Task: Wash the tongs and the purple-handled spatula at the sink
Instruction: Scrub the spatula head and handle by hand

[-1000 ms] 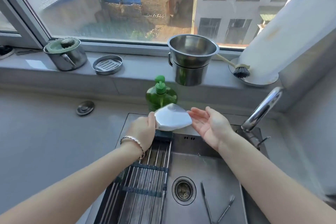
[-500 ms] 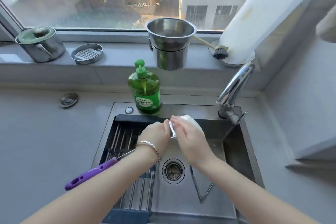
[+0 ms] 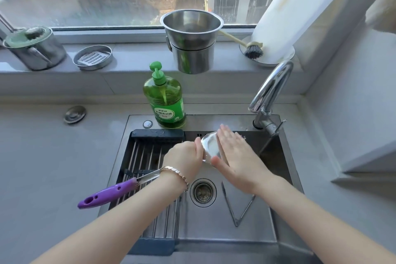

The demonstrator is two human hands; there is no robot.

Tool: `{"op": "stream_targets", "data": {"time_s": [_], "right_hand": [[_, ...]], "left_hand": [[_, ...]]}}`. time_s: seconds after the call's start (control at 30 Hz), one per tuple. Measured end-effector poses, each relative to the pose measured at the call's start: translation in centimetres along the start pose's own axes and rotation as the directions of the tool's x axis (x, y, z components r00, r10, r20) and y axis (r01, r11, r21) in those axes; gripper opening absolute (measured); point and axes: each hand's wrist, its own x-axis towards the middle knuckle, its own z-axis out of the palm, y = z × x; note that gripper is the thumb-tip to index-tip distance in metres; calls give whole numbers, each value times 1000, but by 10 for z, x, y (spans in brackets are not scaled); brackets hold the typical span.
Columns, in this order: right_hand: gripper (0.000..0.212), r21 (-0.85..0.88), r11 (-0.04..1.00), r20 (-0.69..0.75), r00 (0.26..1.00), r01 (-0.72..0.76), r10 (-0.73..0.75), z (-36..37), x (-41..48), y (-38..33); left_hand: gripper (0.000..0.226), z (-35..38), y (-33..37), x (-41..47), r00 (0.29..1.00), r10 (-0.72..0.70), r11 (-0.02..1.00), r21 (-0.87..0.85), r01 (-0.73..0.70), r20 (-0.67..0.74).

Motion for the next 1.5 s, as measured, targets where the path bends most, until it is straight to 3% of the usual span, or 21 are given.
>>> {"op": "stream_targets", "data": {"time_s": [0.13, 0.23, 0.27, 0.37, 0.5, 0.67, 0.77, 0.83, 0.9, 0.97, 1.0, 1.07, 1.1, 1.17, 1.23, 1.3, 1.33, 1.5], "right_hand": [[117, -18, 990, 75, 988, 138, -137, 0, -3, -10], [128, 41, 999, 37, 999, -1, 0, -7, 3, -3], [129, 34, 999, 46, 999, 15, -17, -7, 1, -8], [120, 2, 985, 110, 979, 170, -169, 4, -14, -20], [120, -19, 996, 83, 993, 88, -86, -1, -21, 6], [99, -161, 963, 22, 976, 215, -215, 6, -32, -17], [107, -143, 985, -41, 994, 93, -100, -3, -28, 0], [104, -166, 981, -44, 993, 104, -113, -1, -29, -10], [95, -201, 968, 40, 989, 150, -145, 10, -32, -21], [99, -219, 959, -47, 980, 180, -195, 13, -29, -11], [106, -169, 979, -109, 985, 117, -137, 10, -28, -1], [115, -136, 990, -91, 995, 37, -50, 3, -27, 9], [113, -160, 985, -94, 992, 63, -79, 4, -27, 3], [101, -249, 965, 39, 996, 82, -75, 12, -30, -8], [97, -271, 958, 9, 995, 95, -96, 17, -29, -4], [106, -193, 980, -91, 994, 46, -65, 13, -27, 7], [108, -167, 985, -67, 996, 51, -63, 9, -26, 8], [84, -191, 948, -71, 960, 253, -271, 16, -24, -4]], "left_hand": [[53, -4, 2, -8, 998, 64, 998, -4, -64, 25], [53, -4, 6, -12, 993, 104, 995, 6, -104, 50], [53, -3, 6, -12, 993, 101, 995, 5, -101, 57], [53, -3, 1, -12, 995, 80, 996, -46, -78, 55], [55, -6, -5, -11, 998, 56, 995, -89, -54, 14], [53, -9, -2, -7, 998, 45, 993, -110, -49, -39], [53, -10, 0, -6, 997, 35, 993, -112, -43, -69], [53, -8, 2, -6, 998, 23, 994, -103, -30, -66], [52, -6, 4, -7, 997, 18, 995, -99, -25, -71], [52, -6, 4, -8, 996, 30, 994, -106, -38, -80], [52, -6, 3, -7, 995, 36, 993, -105, -45, -88], [52, -6, 0, -6, 995, 34, 995, -93, -44, -99], [53, -5, 0, -6, 995, 29, 996, -87, -37, -99], [53, -4, 0, -6, 995, 23, 996, -85, -31, -93], [52, -3, 1, -8, 996, 24, 994, -100, -33, -90], [52, -2, 2, -8, 996, 20, 994, -104, -29, -88], [52, 0, 3, -8, 996, 20, 995, -97, -28, -88], [50, 6, 10, -6, 1000, 6, 999, -51, -7, -22]]}}
